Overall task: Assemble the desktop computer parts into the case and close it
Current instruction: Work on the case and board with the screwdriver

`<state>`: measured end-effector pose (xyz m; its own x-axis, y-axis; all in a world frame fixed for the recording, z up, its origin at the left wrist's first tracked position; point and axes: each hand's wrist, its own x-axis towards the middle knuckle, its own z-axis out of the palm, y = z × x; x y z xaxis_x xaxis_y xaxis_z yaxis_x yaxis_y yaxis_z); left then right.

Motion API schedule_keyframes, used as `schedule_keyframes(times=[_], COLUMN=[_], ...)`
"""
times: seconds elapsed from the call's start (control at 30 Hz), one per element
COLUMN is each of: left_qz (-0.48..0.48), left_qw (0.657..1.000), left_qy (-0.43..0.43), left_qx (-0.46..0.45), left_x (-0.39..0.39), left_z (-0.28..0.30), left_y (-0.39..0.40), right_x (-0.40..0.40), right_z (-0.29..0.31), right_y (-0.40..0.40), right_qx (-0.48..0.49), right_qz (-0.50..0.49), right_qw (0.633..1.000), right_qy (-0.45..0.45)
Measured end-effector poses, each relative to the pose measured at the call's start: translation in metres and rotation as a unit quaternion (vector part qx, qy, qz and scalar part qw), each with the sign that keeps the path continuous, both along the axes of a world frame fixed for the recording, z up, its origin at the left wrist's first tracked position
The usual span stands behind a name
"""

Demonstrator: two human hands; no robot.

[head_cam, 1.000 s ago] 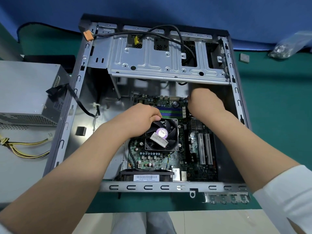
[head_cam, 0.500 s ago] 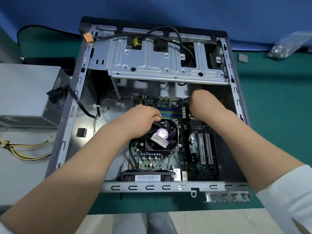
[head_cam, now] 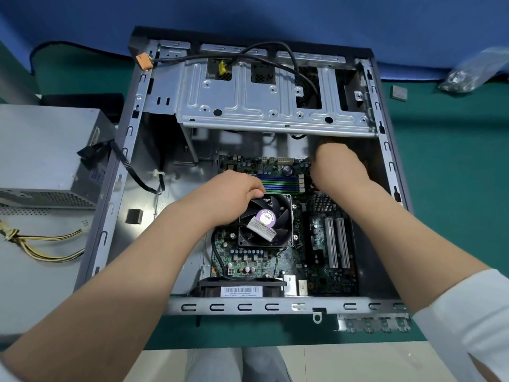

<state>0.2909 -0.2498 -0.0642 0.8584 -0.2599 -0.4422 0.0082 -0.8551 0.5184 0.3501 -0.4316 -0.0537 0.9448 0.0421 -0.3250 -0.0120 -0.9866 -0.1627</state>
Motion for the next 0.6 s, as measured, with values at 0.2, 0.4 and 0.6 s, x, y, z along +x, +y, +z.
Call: schedule_keyframes(times=[0.2,0.4,0.6], left_qz=[0.001,-0.003,-0.001], left_qw=[1.0,1.0,1.0], left_qy=[0.001,0.0,-0.002], left_qx=[0.001,0.005,0.007], left_x=[-0.0001,-0.0003,0.0007], left_z=[0.0001,-0.0013,-0.0018], left_y=[0.0002,0.0002,-0.0003], right_x=[0.0007,-0.0042,0.0004], right_z=[0.0,0.0014,-0.0045], right_y=[-0.0024,-0.0004,-0.0052], right_qx=[-0.023,-0.01,-0.022], right_qz=[0.005,0.002,0.011], right_qw=[1.0,1.0,0.999], right_qy=[-0.002,0.0,-0.041])
